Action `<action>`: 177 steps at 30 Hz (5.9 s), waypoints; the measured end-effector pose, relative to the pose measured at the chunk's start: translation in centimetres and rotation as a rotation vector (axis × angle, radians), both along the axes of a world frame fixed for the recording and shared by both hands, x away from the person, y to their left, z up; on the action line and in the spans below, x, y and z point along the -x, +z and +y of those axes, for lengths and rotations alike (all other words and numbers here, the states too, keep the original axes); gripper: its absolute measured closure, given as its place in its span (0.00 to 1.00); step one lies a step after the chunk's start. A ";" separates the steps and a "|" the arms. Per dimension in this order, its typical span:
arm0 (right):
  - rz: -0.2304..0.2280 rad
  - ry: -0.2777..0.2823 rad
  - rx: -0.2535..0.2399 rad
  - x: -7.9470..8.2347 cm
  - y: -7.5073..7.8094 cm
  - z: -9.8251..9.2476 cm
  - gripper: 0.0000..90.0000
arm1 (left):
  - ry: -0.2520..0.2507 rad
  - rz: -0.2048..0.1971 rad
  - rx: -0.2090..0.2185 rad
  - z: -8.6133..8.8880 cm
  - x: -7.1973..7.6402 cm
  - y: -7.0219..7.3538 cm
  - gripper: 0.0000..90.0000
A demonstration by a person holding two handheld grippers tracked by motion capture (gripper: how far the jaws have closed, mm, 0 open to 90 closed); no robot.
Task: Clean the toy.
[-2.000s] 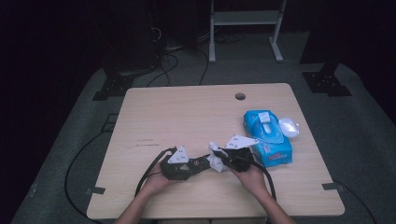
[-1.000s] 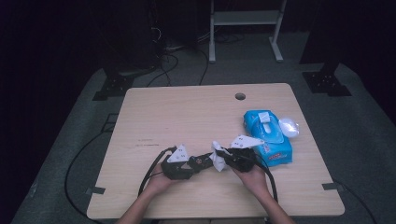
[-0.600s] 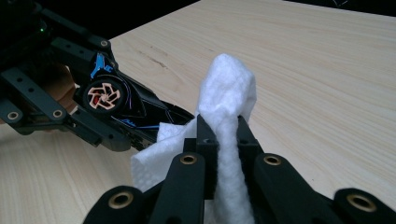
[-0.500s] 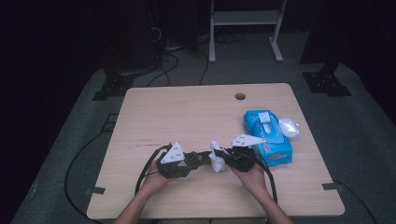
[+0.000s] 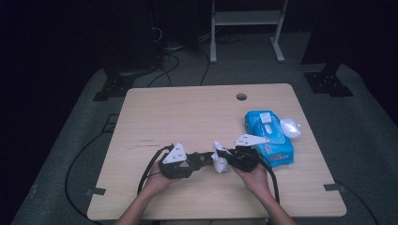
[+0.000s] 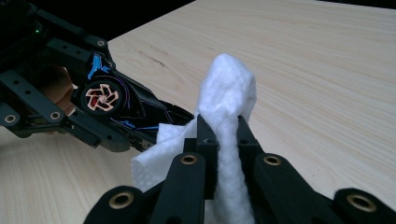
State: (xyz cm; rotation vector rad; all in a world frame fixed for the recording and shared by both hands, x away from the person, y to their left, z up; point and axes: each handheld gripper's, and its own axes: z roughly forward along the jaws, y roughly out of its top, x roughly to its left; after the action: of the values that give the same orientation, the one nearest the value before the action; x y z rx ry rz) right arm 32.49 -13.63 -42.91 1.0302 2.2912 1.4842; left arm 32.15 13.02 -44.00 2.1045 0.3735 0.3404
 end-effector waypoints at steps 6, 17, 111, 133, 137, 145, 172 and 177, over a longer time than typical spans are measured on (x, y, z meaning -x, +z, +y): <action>0.007 -0.006 0.001 0.0 0.1 0.0 0.95 | 0.007 0.019 0.022 0.0 0.0 0.0 0.64; 0.024 -0.008 -0.002 0.0 0.1 -0.1 0.95 | 0.005 -0.027 -0.013 -0.2 0.4 0.3 0.64; -0.187 0.067 -0.010 3.9 5.4 2.3 0.94 | 0.003 -0.081 0.182 -1.8 1.6 1.6 0.64; -0.138 0.048 -0.073 2.5 4.5 1.1 0.95 | 0.008 -0.088 0.191 -1.4 1.5 1.7 0.64; -0.185 0.094 -0.049 3.5 5.2 2.1 0.94 | 0.005 -0.087 0.193 -1.4 1.5 1.6 0.64; -0.148 0.030 -0.032 2.5 4.3 0.9 0.94 | 0.012 -0.081 0.199 -1.0 1.3 1.6 0.64; -0.188 0.127 -0.053 3.6 5.6 3.1 0.94 | 0.008 -0.086 0.177 -1.4 1.5 1.8 0.64; -0.140 0.079 -0.077 2.8 4.9 1.7 0.94 | 0.002 -0.088 0.177 -1.5 1.4 1.8 0.64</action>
State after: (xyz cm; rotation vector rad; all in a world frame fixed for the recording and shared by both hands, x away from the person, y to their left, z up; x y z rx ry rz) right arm 29.72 -11.96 -38.03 0.8342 2.2167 1.6321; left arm 30.70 11.56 -42.17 1.9097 0.3415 0.3861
